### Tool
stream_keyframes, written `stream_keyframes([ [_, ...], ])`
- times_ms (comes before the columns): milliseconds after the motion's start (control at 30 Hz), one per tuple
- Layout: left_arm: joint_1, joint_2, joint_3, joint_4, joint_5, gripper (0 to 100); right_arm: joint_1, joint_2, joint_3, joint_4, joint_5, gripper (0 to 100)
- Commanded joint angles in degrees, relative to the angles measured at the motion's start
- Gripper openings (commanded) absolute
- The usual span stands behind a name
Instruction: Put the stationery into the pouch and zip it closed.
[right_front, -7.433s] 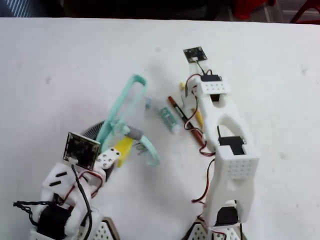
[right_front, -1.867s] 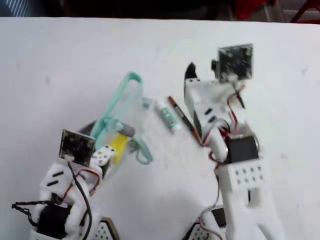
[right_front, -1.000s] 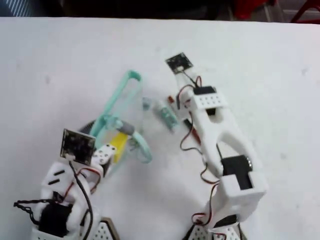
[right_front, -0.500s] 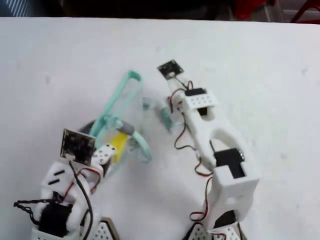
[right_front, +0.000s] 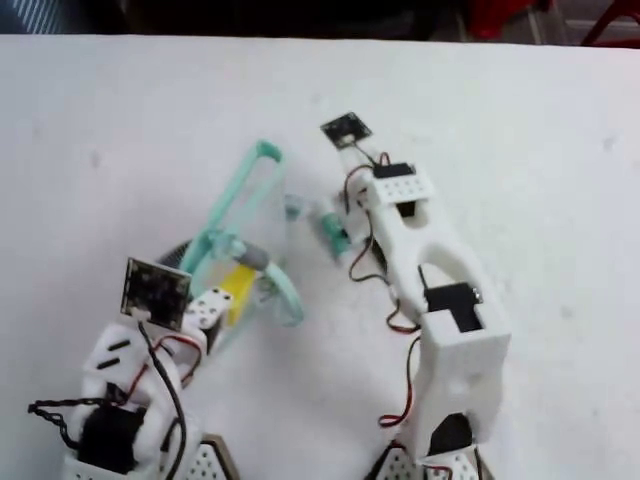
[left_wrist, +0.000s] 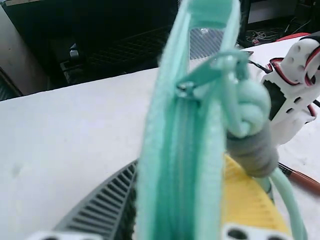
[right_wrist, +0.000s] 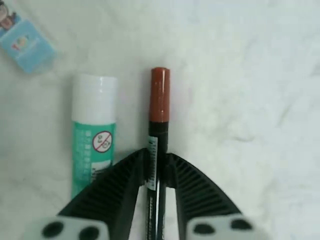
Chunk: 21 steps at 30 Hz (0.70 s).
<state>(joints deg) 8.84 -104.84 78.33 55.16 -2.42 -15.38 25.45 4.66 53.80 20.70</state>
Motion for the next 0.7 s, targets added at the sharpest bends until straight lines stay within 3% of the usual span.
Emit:
stream_keyframes([
  [0,0.13,0.04,-0.53,-1.41,0.26,25,0.13,0.04,-1.85,-0.04,0.35,1.7],
  [667,0.22,0.04,-0.44,-1.58,0.44,25,6.73,-3.12,-1.49,-4.97,-0.18,1.7],
])
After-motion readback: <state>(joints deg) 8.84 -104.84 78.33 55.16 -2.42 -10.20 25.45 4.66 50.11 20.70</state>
